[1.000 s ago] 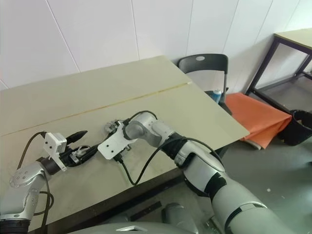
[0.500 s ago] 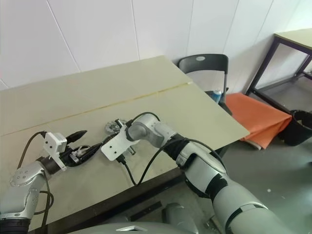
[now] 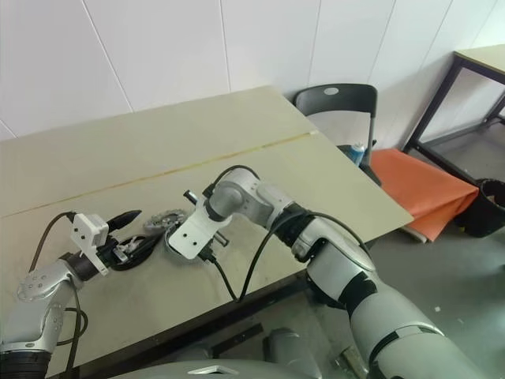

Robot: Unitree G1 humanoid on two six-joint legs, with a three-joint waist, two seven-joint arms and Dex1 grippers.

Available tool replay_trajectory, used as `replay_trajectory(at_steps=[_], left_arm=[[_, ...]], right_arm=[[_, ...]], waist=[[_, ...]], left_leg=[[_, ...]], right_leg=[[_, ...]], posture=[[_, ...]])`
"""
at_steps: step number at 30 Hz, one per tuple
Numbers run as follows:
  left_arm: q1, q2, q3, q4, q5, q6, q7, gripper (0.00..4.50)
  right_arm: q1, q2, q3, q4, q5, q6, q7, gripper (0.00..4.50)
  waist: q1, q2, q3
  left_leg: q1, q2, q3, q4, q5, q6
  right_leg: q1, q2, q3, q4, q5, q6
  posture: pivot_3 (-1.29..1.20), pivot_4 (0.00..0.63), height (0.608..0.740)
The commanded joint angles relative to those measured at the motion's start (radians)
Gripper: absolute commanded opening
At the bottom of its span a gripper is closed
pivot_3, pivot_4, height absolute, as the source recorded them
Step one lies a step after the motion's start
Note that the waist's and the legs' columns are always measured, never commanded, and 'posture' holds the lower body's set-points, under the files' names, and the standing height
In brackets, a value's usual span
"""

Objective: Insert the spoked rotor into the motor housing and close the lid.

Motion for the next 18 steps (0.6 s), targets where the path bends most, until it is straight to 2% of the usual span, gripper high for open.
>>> replay_trajectory(at_steps=[1,7,18], left_arm=[[-0.014,0.004,0.002,-0.034,0.003,-0.002,0.01,4.5],[-0.017,0.012,0.001,-0.047,-0.003,0.009,0.015,4.5],[-0.023,0.014,-0.006,-0.057,-0.003,0.019,0.017,4.5]], right_arm=[[-0.029,0.017,-0.038,-0.007,0.011,-0.021,-0.048,0.03],[-0.029,0.046,-0.05,0.011,0.011,-0.007,-0.097,0.03],[0.018,0.051,0.007,0.103,-0.064,-0.02,-0.176,0.03]], waist=[[0.0,0.0,0.0],[-0.001,0.0,0.0],[0.0,0.0,0.0]], left_leg=[[0.0,0.0,0.0,0.0,0.0,0.0],[0.0,0.0,0.0,0.0,0.0,0.0],[0.001,0.0,0.0,0.0,0.0,0.0]], right_leg=[[0.0,0.0,0.0,0.0,0.0,0.0],[0.0,0.001,0.0,0.0,0.0,0.0],[0.001,0.0,0.0,0.0,0.0,0.0]], posture=[[0.0,0.0,0.74],[0.0,0.0,0.74],[0.0,0.0,0.74]])
